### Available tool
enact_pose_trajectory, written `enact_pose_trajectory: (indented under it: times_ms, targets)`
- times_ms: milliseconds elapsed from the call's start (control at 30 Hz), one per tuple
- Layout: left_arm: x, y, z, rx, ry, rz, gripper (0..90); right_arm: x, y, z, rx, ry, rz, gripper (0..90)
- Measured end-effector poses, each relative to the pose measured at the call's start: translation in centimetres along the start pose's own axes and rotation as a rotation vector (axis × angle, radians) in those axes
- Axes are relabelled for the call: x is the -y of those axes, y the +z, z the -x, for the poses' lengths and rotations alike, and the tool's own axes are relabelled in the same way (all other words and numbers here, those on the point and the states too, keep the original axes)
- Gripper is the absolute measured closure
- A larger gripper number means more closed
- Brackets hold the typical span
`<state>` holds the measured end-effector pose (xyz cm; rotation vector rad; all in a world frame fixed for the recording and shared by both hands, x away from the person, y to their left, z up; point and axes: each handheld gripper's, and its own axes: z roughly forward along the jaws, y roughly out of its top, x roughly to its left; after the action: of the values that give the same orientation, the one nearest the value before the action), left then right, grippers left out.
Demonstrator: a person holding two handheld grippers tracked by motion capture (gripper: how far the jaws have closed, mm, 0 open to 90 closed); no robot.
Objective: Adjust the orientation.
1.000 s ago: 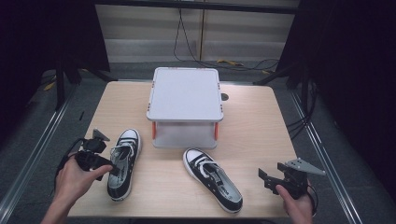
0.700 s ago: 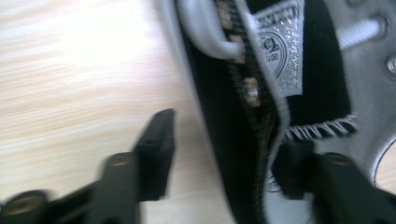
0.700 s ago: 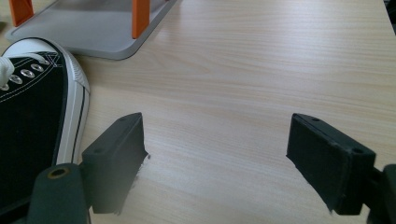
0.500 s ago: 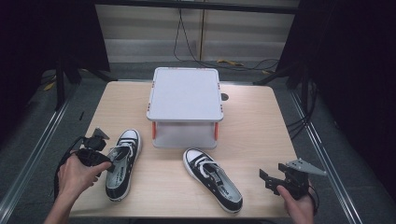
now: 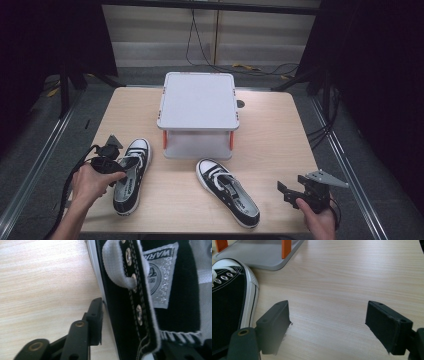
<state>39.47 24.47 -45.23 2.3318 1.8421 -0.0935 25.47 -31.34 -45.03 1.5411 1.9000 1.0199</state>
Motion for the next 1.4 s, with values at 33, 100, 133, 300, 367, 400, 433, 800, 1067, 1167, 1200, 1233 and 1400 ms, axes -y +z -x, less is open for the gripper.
enact_pose_trajectory:
  times_ms: [33, 100, 133, 300, 367, 400, 433, 800, 1067, 1167, 1200, 1233, 1400]
  targets:
    - [0.0, 0.0, -0.1, -0.006, 0.003, 0.005, 71.2, 0.0, 0.0, -0.1, 0.002, 0.001, 0.004, 19.0]
    - [0.1, -0.1, -0.4, 0.002, 0.003, 0.005, 74.8, 0.0, 0.0, -0.1, -0.001, 0.000, 0.001, 19.0]
    - [0.1, -0.1, -0.4, 0.000, 0.000, 0.006, 75.9, 0.0, 0.0, -0.1, 0.000, 0.000, 0.002, 19.0]
    - [0.1, -0.2, -0.2, -0.019, 0.021, -0.005, 78.2, 0.0, 0.0, 0.1, 0.004, 0.008, 0.000, 19.0]
    - [0.2, -0.3, -0.4, -0.028, 0.017, -0.005, 79.4, 0.0, -0.1, 0.1, 0.006, 0.010, 0.002, 19.0]
    - [0.2, -0.4, -0.5, -0.027, 0.014, -0.009, 80.0, 0.0, -0.1, 0.1, 0.007, 0.010, 0.002, 19.0]
    - [0.2, -0.4, -0.5, -0.033, 0.003, -0.002, 80.6, 0.0, 0.0, 0.1, 0.008, 0.009, 0.001, 19.0]
    - [0.3, -0.9, -0.4, -0.051, 0.036, -0.038, 82.0, 0.0, 0.0, 0.1, 0.008, 0.010, 0.000, 19.0]
    - [0.8, -1.4, -0.4, -0.038, 0.040, -0.051, 82.1, -0.1, 0.1, 0.3, 0.022, 0.016, -0.002, 19.1]
    - [0.9, -1.7, -0.4, -0.037, 0.026, -0.043, 82.1, -0.1, 0.1, 0.3, 0.020, 0.015, -0.001, 19.1]
    - [0.9, -1.9, -0.5, -0.039, 0.033, -0.043, 82.1, -0.1, 0.2, 0.2, 0.019, 0.014, -0.004, 19.1]
    - [0.9, -2.0, -0.5, -0.033, 0.034, -0.045, 82.2, -0.1, 0.2, 0.2, 0.018, 0.010, -0.004, 19.1]
    - [1.3, -2.9, -0.2, -0.011, 0.047, -0.024, 82.3, -0.1, 0.2, 0.2, 0.019, 0.016, -0.005, 19.1]
